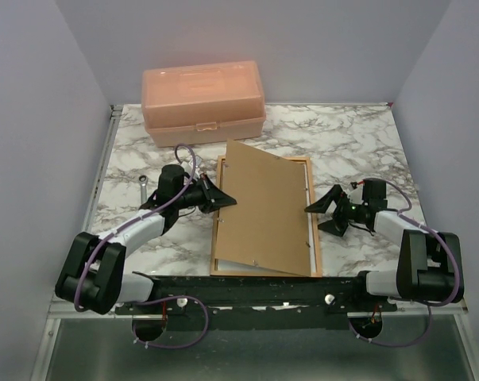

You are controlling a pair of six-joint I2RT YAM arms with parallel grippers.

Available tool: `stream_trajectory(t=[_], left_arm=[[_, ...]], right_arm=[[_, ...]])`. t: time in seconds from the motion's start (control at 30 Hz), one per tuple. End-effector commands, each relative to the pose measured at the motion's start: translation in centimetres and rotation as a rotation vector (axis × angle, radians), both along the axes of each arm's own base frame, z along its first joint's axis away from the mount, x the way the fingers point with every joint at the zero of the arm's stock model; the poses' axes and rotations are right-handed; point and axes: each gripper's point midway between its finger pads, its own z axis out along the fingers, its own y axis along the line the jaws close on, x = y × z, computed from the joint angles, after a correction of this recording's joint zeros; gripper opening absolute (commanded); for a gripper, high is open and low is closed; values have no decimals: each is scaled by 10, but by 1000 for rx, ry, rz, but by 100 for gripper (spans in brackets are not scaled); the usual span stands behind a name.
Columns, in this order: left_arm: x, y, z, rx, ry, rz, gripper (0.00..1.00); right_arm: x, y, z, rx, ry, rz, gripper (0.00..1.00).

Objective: Put the photo into the frame

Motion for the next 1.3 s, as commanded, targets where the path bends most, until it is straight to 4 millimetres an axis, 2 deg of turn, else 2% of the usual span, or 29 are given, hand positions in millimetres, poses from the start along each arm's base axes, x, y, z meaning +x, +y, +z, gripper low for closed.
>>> stream_trajectory(t=[0.0,0.27,0.47,0.7,0.83,1.27], left_arm=[[8,-4,4,-7,-79,1,0],[10,-4,-6,-2,-73,12,0],[9,-1,4,-8,-105,27,0],[13,13,7,-2,-115,59,0],[15,17,3,5,-109,61,0],[23,11,-22,26,-63,31,0]], right_arm=[[-14,3,-16,18,57,0,95],[-16,3,-22,10,67,8,95],[-16,1,-23,-6,65,13,95],[-17,-1,-25,-23,70,16,94],[-18,-1,-27,-24,74,16,93],[-21,1,-32,-13,88,26,89]])
